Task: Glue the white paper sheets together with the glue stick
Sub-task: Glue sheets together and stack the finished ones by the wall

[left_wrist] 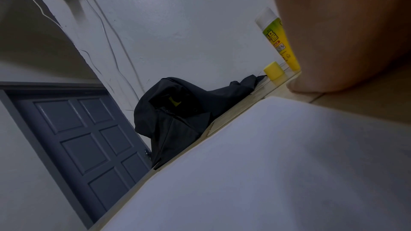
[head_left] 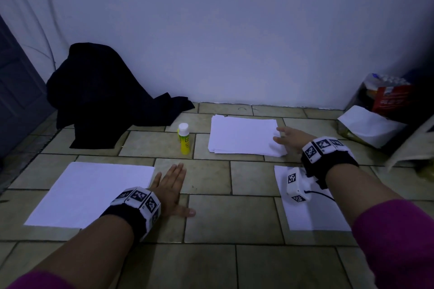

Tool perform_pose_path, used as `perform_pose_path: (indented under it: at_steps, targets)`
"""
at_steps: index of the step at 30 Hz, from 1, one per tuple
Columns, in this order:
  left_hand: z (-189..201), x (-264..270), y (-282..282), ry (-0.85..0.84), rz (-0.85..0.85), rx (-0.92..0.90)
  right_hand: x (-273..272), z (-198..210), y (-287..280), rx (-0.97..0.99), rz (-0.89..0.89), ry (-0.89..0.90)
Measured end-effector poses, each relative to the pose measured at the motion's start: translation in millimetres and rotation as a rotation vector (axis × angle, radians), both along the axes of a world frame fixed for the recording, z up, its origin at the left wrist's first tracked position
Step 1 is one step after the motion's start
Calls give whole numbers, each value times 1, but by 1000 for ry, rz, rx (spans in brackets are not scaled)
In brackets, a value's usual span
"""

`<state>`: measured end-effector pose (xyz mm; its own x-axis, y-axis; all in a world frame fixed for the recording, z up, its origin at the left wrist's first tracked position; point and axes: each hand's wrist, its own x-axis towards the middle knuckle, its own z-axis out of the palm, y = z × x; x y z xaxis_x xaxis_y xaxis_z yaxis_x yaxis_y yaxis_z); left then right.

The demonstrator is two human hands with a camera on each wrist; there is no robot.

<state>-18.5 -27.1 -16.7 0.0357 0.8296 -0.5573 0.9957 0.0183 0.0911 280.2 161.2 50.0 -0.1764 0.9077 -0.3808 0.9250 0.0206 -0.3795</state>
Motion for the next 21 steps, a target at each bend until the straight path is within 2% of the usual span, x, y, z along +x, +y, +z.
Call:
perform_pose_path:
  at_steps: [6, 11, 17, 21]
  targets:
    - [2, 2, 0, 21, -4, 27, 19, 10, -69, -129, 116, -220]
    - [7, 7, -4, 42, 15, 33, 14, -24, -119, -172, 193, -449]
    - [13, 25, -4, 108, 87, -18, 8, -41, -142, -144, 191, -504]
    - [18, 31, -11, 65, 120, -27, 5, -53, -148, -92, 149, -452]
